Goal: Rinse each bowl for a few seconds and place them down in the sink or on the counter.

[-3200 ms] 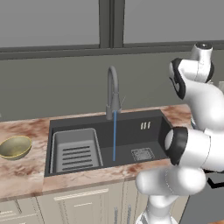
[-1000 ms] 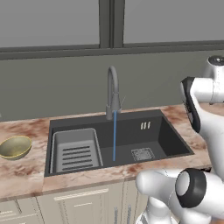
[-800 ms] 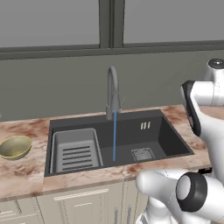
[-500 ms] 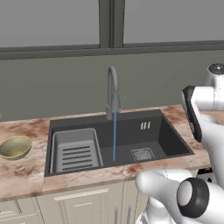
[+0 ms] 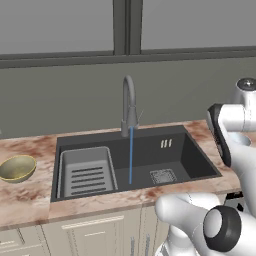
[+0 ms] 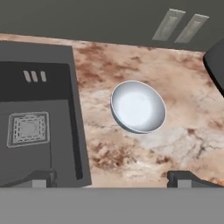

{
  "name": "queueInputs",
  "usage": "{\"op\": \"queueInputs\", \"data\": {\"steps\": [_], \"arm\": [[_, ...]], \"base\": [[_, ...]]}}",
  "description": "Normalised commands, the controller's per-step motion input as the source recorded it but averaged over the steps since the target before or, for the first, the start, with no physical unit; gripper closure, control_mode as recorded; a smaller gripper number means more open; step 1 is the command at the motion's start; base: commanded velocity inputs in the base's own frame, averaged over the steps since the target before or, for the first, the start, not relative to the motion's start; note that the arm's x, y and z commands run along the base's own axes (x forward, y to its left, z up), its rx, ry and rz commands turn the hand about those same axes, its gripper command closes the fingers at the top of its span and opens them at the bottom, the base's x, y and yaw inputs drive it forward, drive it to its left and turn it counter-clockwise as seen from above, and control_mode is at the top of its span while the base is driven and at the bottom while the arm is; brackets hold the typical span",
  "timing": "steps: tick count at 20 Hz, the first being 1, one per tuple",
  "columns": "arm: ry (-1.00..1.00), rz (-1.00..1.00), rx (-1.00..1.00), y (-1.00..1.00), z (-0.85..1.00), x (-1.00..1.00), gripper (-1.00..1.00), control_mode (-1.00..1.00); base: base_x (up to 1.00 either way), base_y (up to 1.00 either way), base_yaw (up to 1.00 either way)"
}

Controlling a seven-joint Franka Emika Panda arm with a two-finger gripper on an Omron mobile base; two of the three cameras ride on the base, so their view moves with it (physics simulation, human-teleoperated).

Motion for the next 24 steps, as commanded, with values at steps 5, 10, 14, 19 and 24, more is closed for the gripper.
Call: {"op": "queueInputs", "data": {"steps": [5,10,14,19,24], "arm": [[0.08,0.07,-0.05,-0.06,-0.16,0.0,-1.0,-1.0],[0.06,0.07,-0.05,-0.02,-0.18,0.0,-1.0,-1.0],[0.06,0.07,-0.04,-0.05,-0.19,0.0,-1.0,-1.0],[0.06,0.07,-0.03,-0.06,-0.19,0.0,-1.0,-1.0],[0.05,0.07,-0.02,-0.08,-0.17,0.0,-1.0,-1.0]], "base": [[0.0,0.0,0.0],[0.0,0.0,0.0],[0.0,0.0,0.0],[0.0,0.0,0.0],[0.0,0.0,0.0]]}}
